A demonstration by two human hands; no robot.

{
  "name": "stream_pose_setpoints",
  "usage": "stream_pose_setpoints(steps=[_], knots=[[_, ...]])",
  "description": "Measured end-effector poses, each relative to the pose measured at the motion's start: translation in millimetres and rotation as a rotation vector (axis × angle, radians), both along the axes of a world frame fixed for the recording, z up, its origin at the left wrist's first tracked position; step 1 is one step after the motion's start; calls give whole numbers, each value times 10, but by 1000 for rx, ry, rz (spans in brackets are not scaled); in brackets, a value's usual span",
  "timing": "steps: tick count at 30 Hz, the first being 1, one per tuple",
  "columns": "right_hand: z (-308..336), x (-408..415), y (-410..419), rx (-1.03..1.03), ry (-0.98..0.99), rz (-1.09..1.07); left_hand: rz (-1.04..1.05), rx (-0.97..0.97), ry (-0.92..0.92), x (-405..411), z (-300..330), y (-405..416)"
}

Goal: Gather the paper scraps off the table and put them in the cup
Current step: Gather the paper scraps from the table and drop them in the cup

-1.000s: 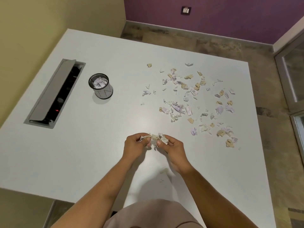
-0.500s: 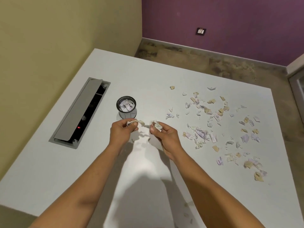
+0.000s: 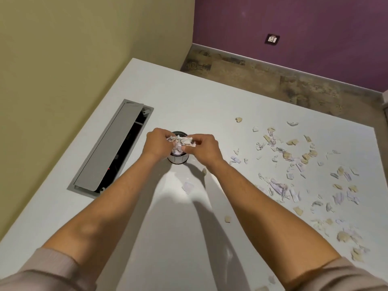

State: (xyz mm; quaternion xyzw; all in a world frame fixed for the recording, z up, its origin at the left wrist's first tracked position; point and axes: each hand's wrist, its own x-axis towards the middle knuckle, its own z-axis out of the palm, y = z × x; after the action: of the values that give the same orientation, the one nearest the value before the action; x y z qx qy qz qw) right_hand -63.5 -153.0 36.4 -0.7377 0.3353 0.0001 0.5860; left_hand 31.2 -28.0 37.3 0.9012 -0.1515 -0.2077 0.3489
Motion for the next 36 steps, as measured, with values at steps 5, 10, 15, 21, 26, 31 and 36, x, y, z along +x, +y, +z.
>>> stream_pose_setpoints(steps=[5, 10, 15, 21, 26, 31, 36], knots=[[83, 157, -25, -199, 83, 185, -92, 75, 52, 81, 10, -61], [84, 90, -69, -225, 34, 179, -103, 71, 24, 117, 9, -26], [14, 3, -97, -204, -4, 14, -128, 62, -39, 43, -80, -105], [-211, -212, -97, -244, 50, 50, -420, 456, -170, 13, -229, -300], [-365, -285, -9, -276, -49, 185, -507, 627, -132, 34, -304, -473], [-494, -345, -17, -266, -72, 197, -560, 682, -104, 60, -341, -536], [-676, -590, -157, -334, 74, 111, -498, 671, -217, -20, -194, -462]])
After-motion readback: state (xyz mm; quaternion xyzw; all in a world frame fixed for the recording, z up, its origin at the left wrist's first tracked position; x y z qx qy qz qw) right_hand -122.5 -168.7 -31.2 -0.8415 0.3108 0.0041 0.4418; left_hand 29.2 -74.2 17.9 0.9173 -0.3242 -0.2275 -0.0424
